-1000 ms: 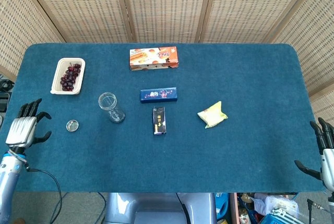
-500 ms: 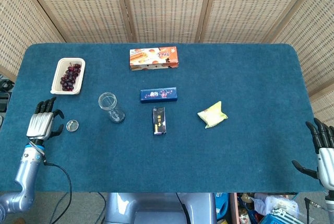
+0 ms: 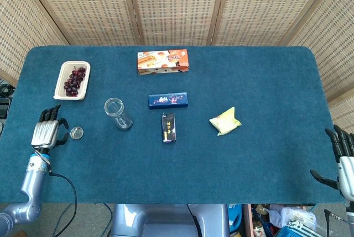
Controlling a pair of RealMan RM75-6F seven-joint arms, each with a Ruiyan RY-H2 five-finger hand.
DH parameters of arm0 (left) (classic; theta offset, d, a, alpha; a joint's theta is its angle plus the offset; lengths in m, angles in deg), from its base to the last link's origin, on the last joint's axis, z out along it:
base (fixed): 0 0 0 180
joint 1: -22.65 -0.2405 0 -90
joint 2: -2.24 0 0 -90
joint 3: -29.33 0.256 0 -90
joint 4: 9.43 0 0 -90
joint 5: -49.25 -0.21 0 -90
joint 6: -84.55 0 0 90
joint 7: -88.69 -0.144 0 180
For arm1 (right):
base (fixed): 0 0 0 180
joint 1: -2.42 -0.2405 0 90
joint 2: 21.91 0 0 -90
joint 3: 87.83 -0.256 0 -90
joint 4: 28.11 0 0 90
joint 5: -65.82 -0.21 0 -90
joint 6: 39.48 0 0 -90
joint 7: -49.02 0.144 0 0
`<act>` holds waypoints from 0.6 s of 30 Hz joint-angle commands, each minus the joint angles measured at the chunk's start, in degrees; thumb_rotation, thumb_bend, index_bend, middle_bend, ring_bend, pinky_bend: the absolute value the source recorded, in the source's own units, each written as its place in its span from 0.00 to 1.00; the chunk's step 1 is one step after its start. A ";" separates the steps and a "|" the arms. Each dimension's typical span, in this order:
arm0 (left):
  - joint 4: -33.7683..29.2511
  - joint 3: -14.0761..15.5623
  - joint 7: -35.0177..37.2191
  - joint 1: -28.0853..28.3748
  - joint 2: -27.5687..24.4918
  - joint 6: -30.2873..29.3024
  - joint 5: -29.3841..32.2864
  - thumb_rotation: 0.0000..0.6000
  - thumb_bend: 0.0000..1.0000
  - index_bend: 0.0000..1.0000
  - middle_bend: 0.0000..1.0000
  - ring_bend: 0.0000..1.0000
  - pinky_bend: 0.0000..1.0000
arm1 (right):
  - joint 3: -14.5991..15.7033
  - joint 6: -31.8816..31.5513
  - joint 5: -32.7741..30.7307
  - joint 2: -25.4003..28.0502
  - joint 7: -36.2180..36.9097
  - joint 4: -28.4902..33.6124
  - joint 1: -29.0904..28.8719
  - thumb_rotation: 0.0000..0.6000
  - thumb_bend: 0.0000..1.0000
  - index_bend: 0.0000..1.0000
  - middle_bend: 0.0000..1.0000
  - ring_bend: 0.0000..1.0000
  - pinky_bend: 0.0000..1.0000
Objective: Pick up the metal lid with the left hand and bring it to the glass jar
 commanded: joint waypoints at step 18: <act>4.67 0.30 1.62 1.69 4.55 -0.24 -1.84 1.00 0.41 0.55 0.00 0.00 0.00 | 0.07 1.11 -0.77 0.31 1.07 -0.23 -0.36 1.00 0.00 0.01 0.00 0.00 0.00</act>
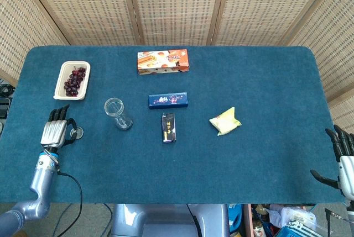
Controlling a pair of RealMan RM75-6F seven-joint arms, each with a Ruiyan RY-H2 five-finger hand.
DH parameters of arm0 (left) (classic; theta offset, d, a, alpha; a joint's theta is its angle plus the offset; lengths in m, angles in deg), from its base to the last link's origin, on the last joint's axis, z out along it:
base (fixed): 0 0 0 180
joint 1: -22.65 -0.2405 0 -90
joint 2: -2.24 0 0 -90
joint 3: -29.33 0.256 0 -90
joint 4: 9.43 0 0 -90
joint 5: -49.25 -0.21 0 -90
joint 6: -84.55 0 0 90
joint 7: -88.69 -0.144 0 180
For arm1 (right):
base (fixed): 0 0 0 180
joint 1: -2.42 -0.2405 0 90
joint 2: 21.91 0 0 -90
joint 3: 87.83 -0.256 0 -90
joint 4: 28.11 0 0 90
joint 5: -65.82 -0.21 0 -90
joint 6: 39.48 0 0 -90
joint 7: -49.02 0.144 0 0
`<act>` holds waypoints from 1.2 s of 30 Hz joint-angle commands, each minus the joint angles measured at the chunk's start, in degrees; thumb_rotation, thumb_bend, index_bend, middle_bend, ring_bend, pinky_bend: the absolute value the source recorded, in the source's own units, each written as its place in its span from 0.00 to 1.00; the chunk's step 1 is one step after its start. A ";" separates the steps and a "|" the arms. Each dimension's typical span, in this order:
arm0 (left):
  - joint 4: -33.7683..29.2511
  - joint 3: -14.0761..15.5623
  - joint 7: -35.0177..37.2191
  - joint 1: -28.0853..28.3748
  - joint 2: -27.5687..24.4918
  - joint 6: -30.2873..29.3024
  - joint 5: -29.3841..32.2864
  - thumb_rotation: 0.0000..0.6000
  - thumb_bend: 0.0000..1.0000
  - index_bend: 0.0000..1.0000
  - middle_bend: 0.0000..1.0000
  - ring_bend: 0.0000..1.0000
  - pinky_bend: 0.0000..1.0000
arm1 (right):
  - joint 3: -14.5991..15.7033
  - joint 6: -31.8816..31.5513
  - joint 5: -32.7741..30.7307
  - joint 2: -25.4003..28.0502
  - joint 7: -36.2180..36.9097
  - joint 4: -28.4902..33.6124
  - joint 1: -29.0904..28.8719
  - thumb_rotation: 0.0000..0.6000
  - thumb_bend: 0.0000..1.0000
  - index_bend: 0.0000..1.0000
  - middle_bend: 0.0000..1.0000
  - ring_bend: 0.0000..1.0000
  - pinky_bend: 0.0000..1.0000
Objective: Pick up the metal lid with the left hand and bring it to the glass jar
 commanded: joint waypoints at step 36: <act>-15.06 -1.93 -3.12 -0.74 -8.97 -7.63 -2.96 1.00 0.47 0.60 0.00 0.00 0.00 | 0.20 0.18 -0.04 0.62 1.36 0.24 0.02 1.00 0.00 0.01 0.00 0.00 0.00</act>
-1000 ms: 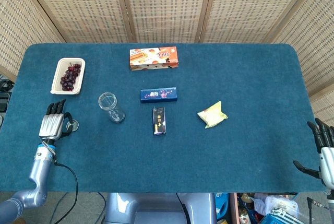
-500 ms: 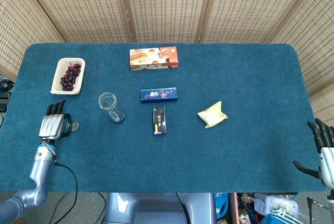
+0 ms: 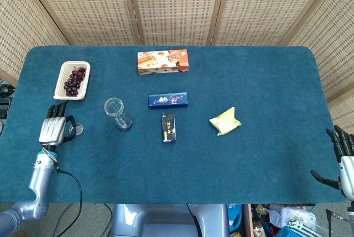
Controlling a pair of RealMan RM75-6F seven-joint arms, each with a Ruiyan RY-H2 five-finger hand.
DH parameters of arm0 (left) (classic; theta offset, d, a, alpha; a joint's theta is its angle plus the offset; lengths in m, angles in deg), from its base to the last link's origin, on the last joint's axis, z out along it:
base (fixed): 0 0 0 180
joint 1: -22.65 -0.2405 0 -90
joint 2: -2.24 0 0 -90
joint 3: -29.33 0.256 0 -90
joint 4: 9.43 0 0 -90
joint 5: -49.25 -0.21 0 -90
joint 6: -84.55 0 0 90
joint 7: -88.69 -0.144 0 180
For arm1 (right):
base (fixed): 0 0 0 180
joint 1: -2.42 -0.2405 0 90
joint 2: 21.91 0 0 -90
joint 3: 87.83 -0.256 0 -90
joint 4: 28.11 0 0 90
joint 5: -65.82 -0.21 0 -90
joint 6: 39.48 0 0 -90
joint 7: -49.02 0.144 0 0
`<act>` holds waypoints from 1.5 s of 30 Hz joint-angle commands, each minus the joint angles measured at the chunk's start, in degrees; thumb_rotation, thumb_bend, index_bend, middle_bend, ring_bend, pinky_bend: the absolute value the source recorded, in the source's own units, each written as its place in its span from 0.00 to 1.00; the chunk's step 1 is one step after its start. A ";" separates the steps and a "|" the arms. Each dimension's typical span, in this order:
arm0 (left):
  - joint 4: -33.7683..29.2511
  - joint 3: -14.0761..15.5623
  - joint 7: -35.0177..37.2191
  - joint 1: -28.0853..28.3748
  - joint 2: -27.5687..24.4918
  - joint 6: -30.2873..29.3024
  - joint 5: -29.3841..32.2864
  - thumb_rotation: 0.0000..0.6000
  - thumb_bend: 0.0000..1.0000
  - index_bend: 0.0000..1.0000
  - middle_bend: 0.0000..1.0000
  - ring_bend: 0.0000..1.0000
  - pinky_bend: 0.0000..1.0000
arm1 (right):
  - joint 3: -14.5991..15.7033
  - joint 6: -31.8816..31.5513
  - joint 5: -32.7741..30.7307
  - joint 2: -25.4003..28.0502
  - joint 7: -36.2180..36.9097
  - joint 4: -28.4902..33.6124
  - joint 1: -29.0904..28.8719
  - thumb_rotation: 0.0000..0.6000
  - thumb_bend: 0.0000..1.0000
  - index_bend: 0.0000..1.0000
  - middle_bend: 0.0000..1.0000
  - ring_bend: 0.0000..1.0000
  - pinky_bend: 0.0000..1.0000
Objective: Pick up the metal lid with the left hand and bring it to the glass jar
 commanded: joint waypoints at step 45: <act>-36.74 -8.14 -23.94 16.11 -14.19 -2.51 15.69 1.00 0.48 0.60 0.00 0.00 0.00 | -0.78 0.16 -1.96 0.42 1.32 -0.41 0.13 1.00 0.00 0.01 0.00 0.00 0.00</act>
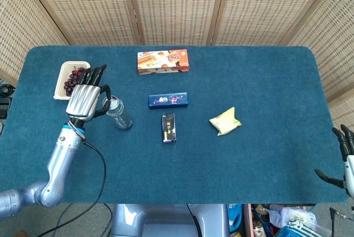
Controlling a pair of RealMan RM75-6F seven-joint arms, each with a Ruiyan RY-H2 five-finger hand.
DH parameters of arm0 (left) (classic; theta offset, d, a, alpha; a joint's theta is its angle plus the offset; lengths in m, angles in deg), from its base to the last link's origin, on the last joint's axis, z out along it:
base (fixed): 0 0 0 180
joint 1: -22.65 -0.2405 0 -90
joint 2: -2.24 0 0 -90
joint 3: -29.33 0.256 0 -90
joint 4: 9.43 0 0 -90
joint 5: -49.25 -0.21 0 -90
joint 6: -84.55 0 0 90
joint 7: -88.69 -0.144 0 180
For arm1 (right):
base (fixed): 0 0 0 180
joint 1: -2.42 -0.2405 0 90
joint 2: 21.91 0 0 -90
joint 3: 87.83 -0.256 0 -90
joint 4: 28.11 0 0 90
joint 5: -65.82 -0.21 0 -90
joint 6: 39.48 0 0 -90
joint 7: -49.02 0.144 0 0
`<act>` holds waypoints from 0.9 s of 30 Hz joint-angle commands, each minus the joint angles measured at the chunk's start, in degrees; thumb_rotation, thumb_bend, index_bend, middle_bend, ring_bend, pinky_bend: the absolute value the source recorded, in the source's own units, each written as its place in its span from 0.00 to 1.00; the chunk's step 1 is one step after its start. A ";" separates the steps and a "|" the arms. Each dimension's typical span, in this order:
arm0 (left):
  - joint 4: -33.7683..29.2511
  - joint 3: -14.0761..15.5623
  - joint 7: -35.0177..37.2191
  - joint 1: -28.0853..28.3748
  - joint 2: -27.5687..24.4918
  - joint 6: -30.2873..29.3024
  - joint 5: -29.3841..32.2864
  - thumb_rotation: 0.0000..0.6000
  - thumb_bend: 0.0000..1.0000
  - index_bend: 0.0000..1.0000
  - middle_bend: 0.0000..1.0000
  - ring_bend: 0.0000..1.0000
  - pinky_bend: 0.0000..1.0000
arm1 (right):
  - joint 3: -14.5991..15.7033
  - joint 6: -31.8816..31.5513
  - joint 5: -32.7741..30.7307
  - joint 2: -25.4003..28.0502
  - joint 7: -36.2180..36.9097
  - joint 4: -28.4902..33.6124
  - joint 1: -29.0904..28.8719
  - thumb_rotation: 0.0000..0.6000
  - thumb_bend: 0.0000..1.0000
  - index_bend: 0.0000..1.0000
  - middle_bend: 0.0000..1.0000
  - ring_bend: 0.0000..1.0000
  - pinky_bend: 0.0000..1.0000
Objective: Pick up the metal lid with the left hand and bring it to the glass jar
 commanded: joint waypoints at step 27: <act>-1.09 2.41 -1.87 0.99 -0.87 -1.70 2.63 1.00 0.36 0.00 0.00 0.00 0.00 | -0.07 0.08 0.02 0.19 0.56 -0.10 0.03 1.00 0.00 0.01 0.00 0.00 0.00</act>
